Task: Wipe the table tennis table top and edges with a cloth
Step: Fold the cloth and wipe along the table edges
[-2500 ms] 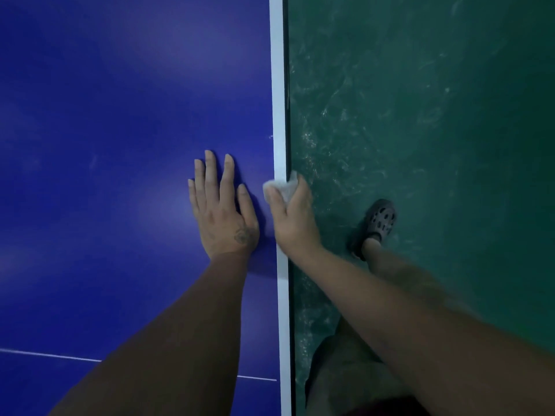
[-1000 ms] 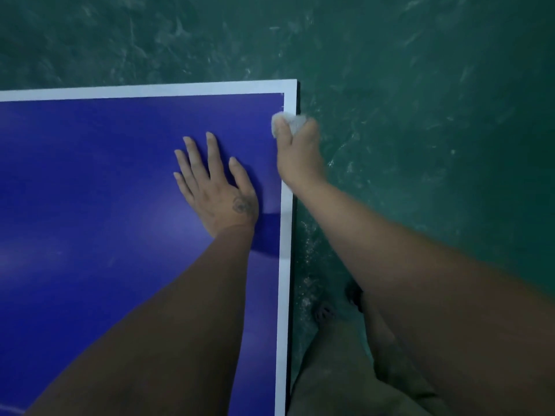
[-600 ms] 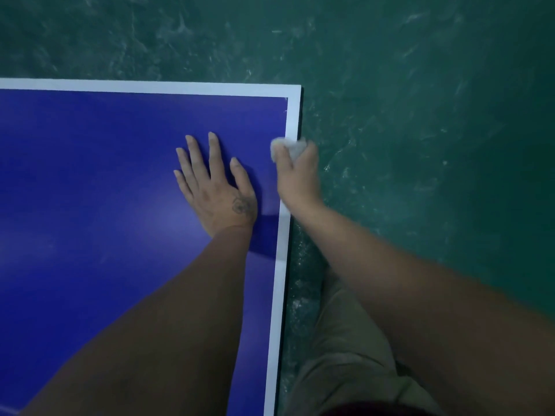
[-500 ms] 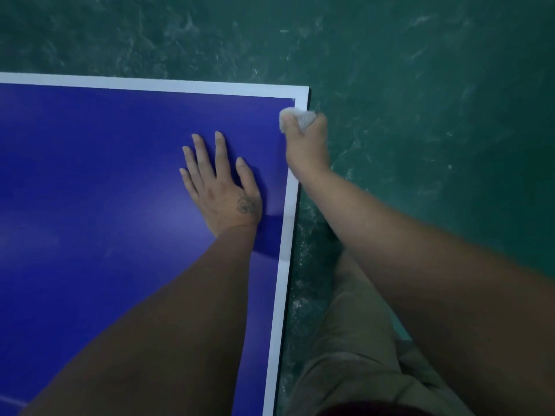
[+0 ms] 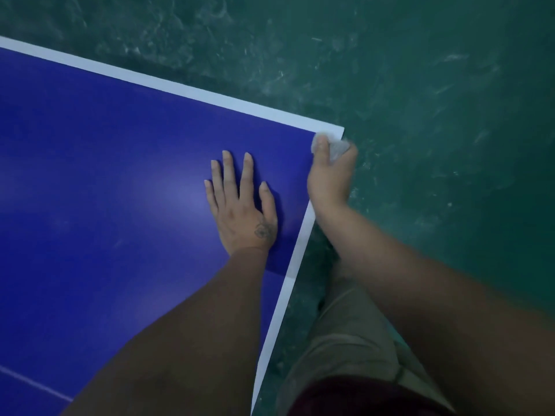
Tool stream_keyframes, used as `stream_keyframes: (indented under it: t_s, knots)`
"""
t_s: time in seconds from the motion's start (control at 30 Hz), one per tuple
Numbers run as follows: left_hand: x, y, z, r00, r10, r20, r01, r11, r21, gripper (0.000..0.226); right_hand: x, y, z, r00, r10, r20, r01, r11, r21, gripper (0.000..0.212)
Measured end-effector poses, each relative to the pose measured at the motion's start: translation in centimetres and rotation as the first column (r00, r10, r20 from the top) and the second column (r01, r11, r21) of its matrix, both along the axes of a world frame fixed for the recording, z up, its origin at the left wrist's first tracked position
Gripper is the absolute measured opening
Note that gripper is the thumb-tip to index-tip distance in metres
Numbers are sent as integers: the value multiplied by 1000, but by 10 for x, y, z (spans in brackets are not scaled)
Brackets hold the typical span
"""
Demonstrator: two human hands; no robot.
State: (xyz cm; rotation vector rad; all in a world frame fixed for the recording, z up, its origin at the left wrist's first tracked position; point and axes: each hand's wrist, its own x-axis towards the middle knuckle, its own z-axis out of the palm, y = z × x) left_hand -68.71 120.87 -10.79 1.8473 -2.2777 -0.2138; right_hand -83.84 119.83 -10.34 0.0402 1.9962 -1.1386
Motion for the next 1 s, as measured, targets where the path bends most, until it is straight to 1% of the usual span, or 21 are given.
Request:
stream_keyframes:
  t_s: [0.07, 0.2, 0.23, 0.3, 0.37, 0.4, 0.47, 0.5, 0.57, 0.63, 0.7, 0.73, 0.8, 0.83, 0.9, 0.93, 0.97, 1.0]
  knots:
    - [0, -1, 2, 1000, 4, -9, -4, 1000, 8, 55, -10, -8, 4, 1000, 5, -25, -5, 1000, -14, 59]
    - [1, 0, 4, 1000, 2, -5, -1, 1000, 29, 56, 2, 26, 12, 983, 105, -151, -118, 990, -76, 65]
    - [0, 0, 5, 1000, 1, -4, -1, 999, 33, 56, 7, 35, 10, 980, 135, -147, -146, 987, -67, 67]
    - [0, -2, 5, 1000, 4, -2, -4, 999, 40, 57, 8, 37, 7, 982, 178, -69, -178, 984, -2, 69]
    - [0, -3, 5, 1000, 5, 4, -5, 999, 48, 57, 0, 21, 5, 989, 143, 36, -146, 986, 75, 66]
    - [0, -3, 5, 1000, 6, 5, -6, 999, 51, 57, -6, 9, 5, 993, 103, 58, -108, 990, 88, 64]
    - [0, -3, 5, 1000, 8, -1, -8, 999, 50, 57, -20, -12, 4, 999, 30, 39, -32, 998, 54, 59]
    - [0, -3, 5, 1000, 11, -7, -10, 999, 48, 57, -26, -20, 7, 999, 32, 12, -32, 999, 32, 54]
    - [0, -3, 6, 1000, 16, -15, -16, 998, 53, 57, -36, -21, 10, 986, 139, -95, -140, 990, -1, 47]
    - [0, -2, 6, 999, 23, -28, -21, 998, 63, 57, -48, -9, 15, 933, 317, -170, -324, 946, -15, 47]
    - [0, -2, 6, 999, 37, -40, -34, 997, 65, 57, -67, 0, 21, 846, 499, -186, -512, 859, -24, 51]
    - [0, -3, 6, 998, 52, -41, -49, 996, 69, 57, -79, 2, 24, 783, 600, -163, -609, 793, -10, 52]
    - [0, -3, 6, 995, 95, -23, -93, 992, 82, 60, -106, -4, 33, 593, 803, -58, -803, 595, 33, 54]
    - [0, -3, 5, 992, 122, -3, -122, 989, 84, 62, -119, -11, 35, 500, 866, -13, -865, 500, 40, 57]
    - [-4, -4, 3, 977, 212, 38, -214, 973, 85, 65, -140, -32, 30, 312, 949, 52, -949, 308, 69, 63]
    - [-8, -7, 2, 956, 292, 43, -294, 951, 91, 65, -146, -45, 29, 212, 974, 80, -975, 206, 87, 64]
    - [-14, -13, 1, 919, 391, 37, -393, 914, 99, 65, -148, -56, 26, 121, 988, 101, -988, 110, 104, 66]
    - [-21, -21, 0, 871, 491, 25, -491, 865, 104, 65, -147, -66, 23, 48, 991, 121, -993, 34, 115, 68]
